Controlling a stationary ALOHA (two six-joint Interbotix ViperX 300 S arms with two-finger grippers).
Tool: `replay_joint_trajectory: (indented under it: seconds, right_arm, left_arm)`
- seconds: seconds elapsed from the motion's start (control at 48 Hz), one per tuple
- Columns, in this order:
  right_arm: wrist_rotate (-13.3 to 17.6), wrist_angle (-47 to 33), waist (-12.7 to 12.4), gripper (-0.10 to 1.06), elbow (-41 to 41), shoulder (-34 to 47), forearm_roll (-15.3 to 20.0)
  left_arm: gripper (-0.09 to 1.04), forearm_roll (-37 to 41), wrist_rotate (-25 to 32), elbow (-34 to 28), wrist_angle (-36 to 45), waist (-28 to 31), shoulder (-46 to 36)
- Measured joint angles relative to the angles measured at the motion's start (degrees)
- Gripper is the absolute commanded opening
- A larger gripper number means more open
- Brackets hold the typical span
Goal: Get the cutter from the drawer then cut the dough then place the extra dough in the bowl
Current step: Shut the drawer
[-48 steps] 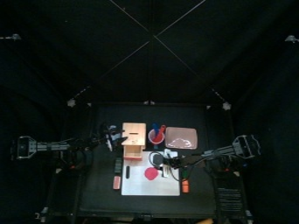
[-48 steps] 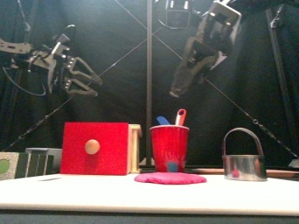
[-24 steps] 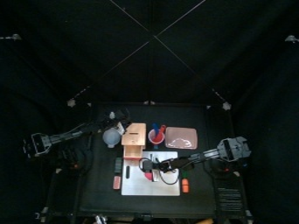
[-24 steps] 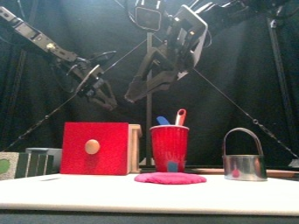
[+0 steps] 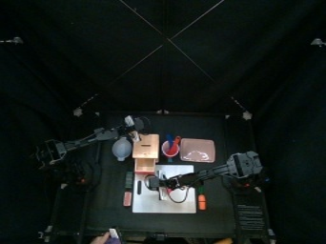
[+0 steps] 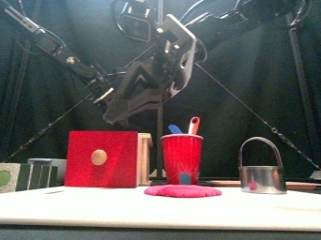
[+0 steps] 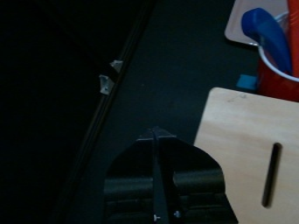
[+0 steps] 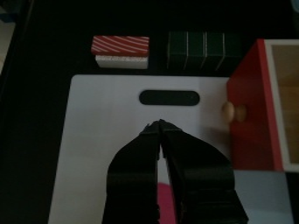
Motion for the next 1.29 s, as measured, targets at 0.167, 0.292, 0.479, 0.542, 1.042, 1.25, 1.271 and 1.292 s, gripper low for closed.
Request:
replay_joint_trajectory:
  seconds: [0.167, 0.292, 0.479, 0.542, 1.042, 1.25, 1.271, 1.292]
  right_arm:
    - [0.0, 0.35, 0.0, 0.17, -2.99, 3.43, 0.79]
    - [0.0, 1.23, -0.18, 0.17, -4.22, 4.92, 1.23]
    - [0.0, 2.02, -0.26, 0.17, -5.01, 5.63, 1.49]
    - [0.0, 2.11, -0.35, 0.17, -5.1, 5.63, 1.49]
    - [-0.18, 4.48, -1.67, 0.17, -8.88, 8.96, 1.58]
    - [-0.35, 8.44, -3.25, 0.17, -10.9, 10.55, 1.14]
    - [-0.35, 8.79, -3.34, 0.17, -11.07, 10.63, 1.05]
    - [-0.35, 9.05, -3.52, 0.17, -11.25, 10.81, 0.88]
  left_arm:
    - [0.37, 1.93, 3.08, -6.15, 10.2, 0.0, 5.1]
    - [0.36, 0.26, 8.53, -10.02, 16.7, -0.09, 9.76]
    - [0.36, -9.76, 20.48, -15.12, 24.43, 0.44, 14.24]
    - [0.36, -14.5, 25.22, -16.52, 26.1, 0.88, 14.85]
    - [0.36, -30.67, 39.81, -20.21, 31.9, 4.57, 19.16]
    - [0.36, -30.23, 39.81, -20.3, 31.99, 4.57, 19.34]
    - [0.36, -30.23, 39.81, -20.21, 31.99, 4.57, 19.42]
    - [0.36, -30.23, 39.81, -20.21, 31.99, 4.57, 19.42]
